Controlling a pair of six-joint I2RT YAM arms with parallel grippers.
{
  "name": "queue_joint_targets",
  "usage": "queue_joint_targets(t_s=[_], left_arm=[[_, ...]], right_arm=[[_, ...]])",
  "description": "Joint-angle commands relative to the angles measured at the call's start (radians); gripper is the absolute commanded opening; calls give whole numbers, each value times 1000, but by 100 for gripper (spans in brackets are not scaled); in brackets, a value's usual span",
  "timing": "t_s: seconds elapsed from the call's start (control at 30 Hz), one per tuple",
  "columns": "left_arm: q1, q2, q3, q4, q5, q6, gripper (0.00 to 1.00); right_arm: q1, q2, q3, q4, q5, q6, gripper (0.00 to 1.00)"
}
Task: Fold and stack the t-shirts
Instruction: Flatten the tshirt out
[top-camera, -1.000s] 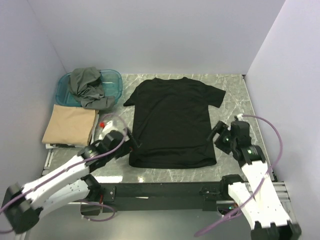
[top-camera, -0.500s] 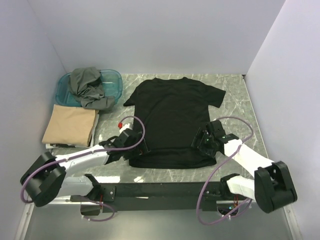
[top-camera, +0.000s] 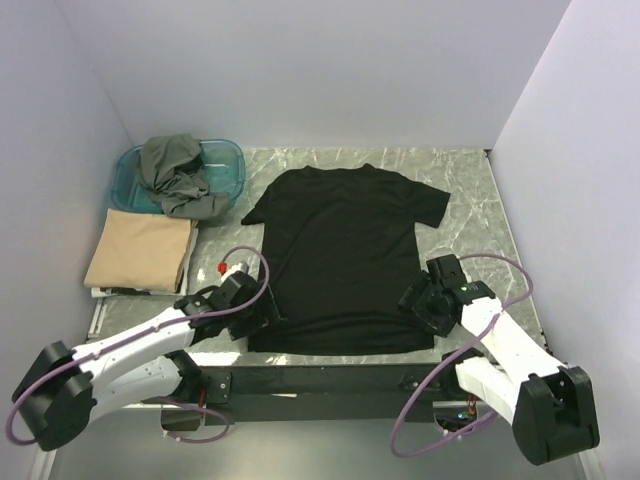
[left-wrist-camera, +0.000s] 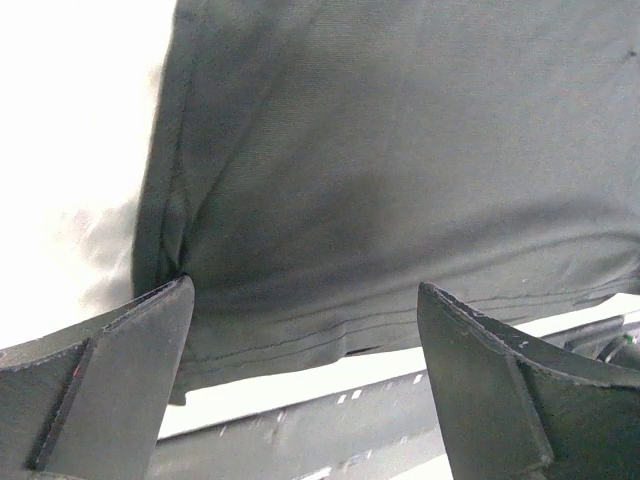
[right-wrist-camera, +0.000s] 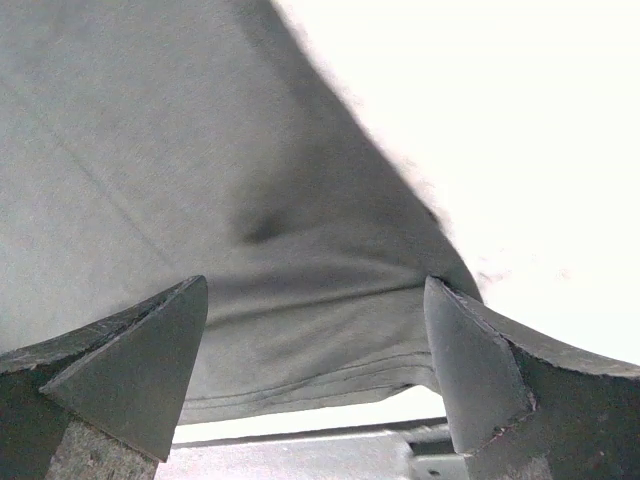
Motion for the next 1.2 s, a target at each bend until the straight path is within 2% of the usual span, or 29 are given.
queue_joint_targets(t_s=[0.0,0.17,0.3,0.4,0.43,0.5,0.6,0.67,0.73,0.8,0.87,0.93,1.07,1.17], left_arm=[[-2,-68,-27,-184,29,-24,99],[-4,-177,-8,-214,47,-18,99],[-5,-187,131,-218,58,44,99],[-5,-162,233,-229,-72,98,99],[-5,-139,247,-165,-145,129,100],[-2,-95,291,-78,-199,165,99],[19,66,400,56,-262,262,99],[55,231,477,78,-281,333,99],[122,348,598,87,-368,363,99],[208,520,711,131,-321,411,99],[242,682,851,116,-333,428,100],[254,820,926,121,-376,478,99],[291,997,1103,125,-322,512,99],[311,1092,1167,129,-295,522,99]], right_arm=[[-21,-36,-4,-131,58,17,95],[-25,-94,56,-141,43,-3,95],[-25,-130,139,-100,22,-47,95],[-19,-114,200,-62,-29,-110,95],[-13,-105,223,-56,-29,-120,95],[34,-78,235,-45,-24,-112,95],[96,-27,217,39,-40,-69,96],[120,34,185,113,-70,-28,96],[122,74,150,182,-69,12,96],[122,131,137,225,-34,24,96],[123,201,159,215,42,28,96],[123,250,191,182,100,22,96],[116,372,203,190,140,12,96],[97,436,202,221,123,15,96]])
